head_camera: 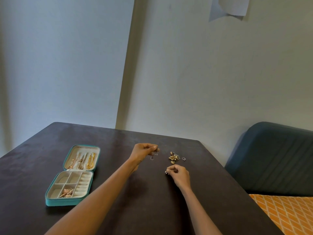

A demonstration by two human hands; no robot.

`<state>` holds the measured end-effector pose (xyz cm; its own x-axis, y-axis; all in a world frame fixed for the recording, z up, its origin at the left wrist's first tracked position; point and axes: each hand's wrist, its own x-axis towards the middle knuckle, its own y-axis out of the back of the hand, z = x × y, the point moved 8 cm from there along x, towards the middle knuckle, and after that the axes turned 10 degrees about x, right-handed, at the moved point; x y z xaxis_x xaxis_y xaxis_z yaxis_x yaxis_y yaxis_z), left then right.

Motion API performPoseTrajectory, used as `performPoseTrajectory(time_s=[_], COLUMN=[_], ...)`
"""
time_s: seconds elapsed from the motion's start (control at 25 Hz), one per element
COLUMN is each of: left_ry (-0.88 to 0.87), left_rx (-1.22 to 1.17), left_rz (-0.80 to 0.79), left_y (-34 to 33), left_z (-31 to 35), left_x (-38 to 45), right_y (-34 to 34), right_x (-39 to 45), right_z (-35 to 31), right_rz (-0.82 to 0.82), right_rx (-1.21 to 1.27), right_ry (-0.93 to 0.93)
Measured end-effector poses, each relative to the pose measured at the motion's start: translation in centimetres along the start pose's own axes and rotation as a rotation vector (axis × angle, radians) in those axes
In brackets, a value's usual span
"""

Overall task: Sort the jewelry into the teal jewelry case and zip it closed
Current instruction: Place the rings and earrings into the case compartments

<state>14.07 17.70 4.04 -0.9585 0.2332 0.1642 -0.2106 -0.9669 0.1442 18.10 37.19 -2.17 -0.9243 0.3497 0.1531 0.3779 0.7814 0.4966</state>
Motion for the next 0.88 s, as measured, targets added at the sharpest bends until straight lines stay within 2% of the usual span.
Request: performPoseTrajectory(time_s=[0.12, 0.36, 0.56, 0.72, 0.88], left_ry=[0.024, -0.008, -0.057, -0.086, -0.094], left_rx=[-0.013, -0.029, -0.036, -0.003, 0.076], left_rz=[-0.02, -0.06, 0.05, 0.005, -0.035], left_y=[0.3, 1.3, 3.6, 3.7, 3.0], left_z=[-0.3, 0.1, 2.0, 3.7, 4.9], left_x=[-0.2, -0.7, -1.8, -2.9, -4.1], right_y=[-0.1, 0.3, -0.2, -1.2, -1.6], right_x=[0.0, -0.8, -1.7, -2.6, -3.6], right_z=[-0.2, -2.9, -6.5, -8.5, -10.6], right_rz=[0.02, 0.032, -0.127, -0.195, -0.215], right_rx=[0.077, 0.623, 1.009, 1.036, 0.954], right_ry=[0.006, -0.036, -0.168, -0.304, -0.309])
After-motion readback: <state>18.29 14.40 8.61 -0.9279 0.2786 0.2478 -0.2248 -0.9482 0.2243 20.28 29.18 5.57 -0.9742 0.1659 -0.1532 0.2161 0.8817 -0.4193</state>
